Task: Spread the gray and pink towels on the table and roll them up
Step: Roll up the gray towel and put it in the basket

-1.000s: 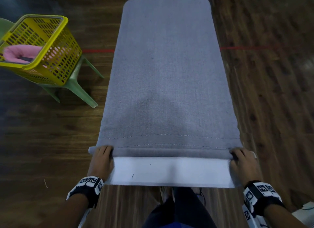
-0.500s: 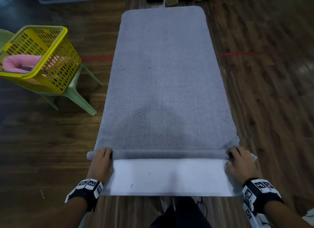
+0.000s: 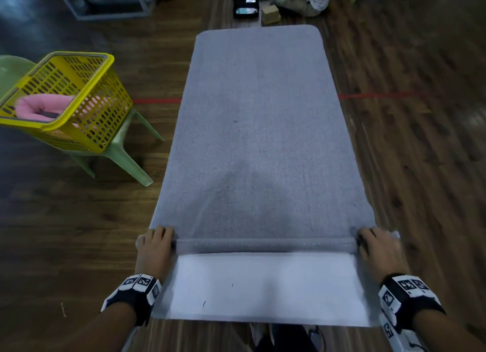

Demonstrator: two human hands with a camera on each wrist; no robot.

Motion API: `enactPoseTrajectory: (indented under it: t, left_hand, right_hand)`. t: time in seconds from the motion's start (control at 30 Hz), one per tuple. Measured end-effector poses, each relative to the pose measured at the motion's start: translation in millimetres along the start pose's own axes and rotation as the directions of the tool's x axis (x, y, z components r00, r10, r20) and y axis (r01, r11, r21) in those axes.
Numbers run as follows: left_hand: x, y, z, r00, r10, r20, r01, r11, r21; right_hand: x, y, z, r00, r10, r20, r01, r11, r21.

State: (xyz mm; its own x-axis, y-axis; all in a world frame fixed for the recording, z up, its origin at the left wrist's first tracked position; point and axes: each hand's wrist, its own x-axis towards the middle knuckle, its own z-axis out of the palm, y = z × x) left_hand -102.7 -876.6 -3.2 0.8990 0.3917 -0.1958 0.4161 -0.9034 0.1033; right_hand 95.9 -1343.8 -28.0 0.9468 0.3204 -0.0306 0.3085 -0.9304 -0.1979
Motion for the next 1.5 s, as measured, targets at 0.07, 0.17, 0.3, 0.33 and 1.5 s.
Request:
enactPoseTrajectory:
  t: [0.07,0.17,0.3,0.33,1.5]
  left_hand:
    - [-2,2,8,0.999,0.051,-0.017,-0.052,0.996,-0.076]
    - [-8,0,22,0.998,0.064,-0.027,-0.067,0.988,-0.142]
    - [-8,-3,19,0.996,0.083,-0.045,-0.087,0.992,-0.086]
    - [-6,-2,14,0.995,0.091,-0.044,-0.093,0.995,-0.046]
    - [-77,4,33,0.999,0.046,0.005,-0.046,0.996,-0.079]
  right_hand:
    - [-4,3,7,0.998,-0.018,0.056,0.015,0.998,0.057]
    - [-5,8,14,0.992,-0.087,0.093,0.082,0.995,0.057]
    - [2,6,5,0.992,-0.067,0.103,0.066,0.998,0.013]
    - [5,3,1,0.994,-0.032,0.101,0.036,0.999,-0.034]
    - [-83,12,21,0.999,-0.024,-0.047,0.031,0.986,0.165]
